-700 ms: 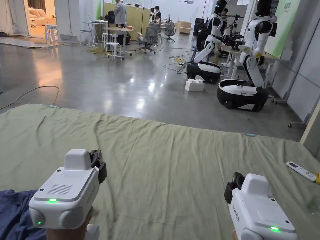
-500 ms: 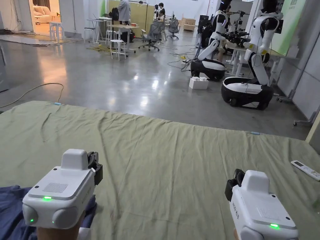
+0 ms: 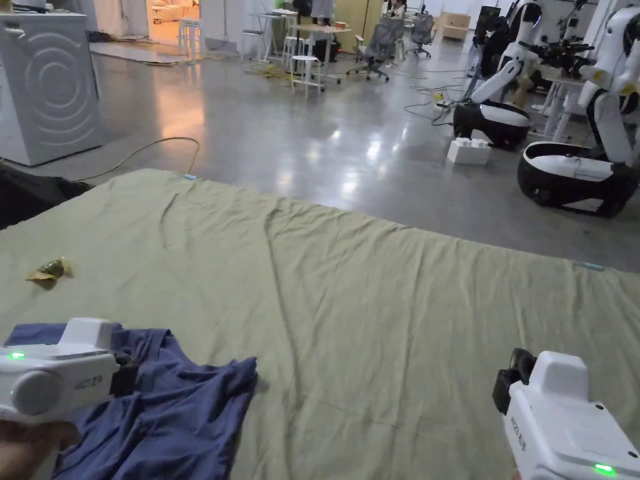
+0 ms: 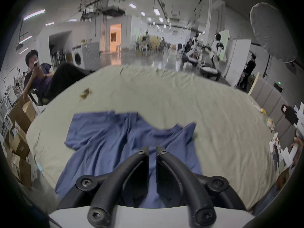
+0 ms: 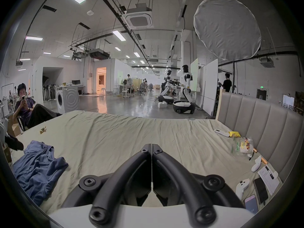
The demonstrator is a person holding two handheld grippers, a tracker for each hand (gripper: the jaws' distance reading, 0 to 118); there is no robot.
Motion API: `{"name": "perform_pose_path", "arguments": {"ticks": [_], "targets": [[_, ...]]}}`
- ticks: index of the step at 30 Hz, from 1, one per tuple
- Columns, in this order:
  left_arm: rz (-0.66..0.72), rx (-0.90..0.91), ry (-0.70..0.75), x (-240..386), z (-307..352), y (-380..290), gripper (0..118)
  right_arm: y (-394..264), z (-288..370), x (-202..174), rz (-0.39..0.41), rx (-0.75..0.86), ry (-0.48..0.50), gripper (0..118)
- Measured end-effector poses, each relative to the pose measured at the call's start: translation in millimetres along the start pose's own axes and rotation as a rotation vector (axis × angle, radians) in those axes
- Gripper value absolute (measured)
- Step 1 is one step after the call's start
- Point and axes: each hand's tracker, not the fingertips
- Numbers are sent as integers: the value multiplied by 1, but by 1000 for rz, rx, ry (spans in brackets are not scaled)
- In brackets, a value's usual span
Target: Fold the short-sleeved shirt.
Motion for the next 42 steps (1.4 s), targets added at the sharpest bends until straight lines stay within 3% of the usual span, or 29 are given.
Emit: {"name": "perform_pose_path", "arguments": {"ticks": [1, 4, 5, 9, 12, 16, 19, 20, 21, 23, 26, 31, 35, 42], "targets": [[-20, -32, -12, -9, -3, -7, 12, -2, 0, -3, 0, -2, 5, 1], [-68, -127, 38, -27, -30, -33, 82, -8, -4, -9, 3, -10, 19, 1], [-82, -158, 45, -30, -35, -40, 98, -9, -5, -11, 3, -15, 25, 1], [-43, -230, 47, -39, -59, -63, 99, -12, -5, -17, 14, -26, 36, 1], [17, -324, 87, -57, -89, -78, 96, -11, -3, -18, -6, -35, 44, 1], [11, -263, 93, -55, -91, -87, 89, -11, -3, -20, 7, -37, 44, 1], [-57, -249, 87, -46, -86, -80, 42, -12, -2, -22, 1, -44, 49, 1], [-93, -237, 112, -38, -83, -84, 18, -13, -2, -23, -4, -50, 57, 1], [-130, -234, 147, -37, -84, -84, 13, -15, -1, -24, -8, -52, 64, 1], [-138, -248, 139, -40, -89, -85, 12, -18, -1, -27, 0, -59, 68, 1], [-26, -234, 111, -48, -90, -89, 9, -20, 1, -29, 6, -61, 75, 1], [-39, -199, 109, -48, -77, -84, 8, -21, 1, -25, 8, -63, 73, 1], [63, -49, 93, -51, -53, -55, 7, -22, 2, -18, 5, -58, 62, 1], [22, 118, 55, -21, 4, -3, 7, -19, 0, -7, -12, -54, 48, 1]]}}
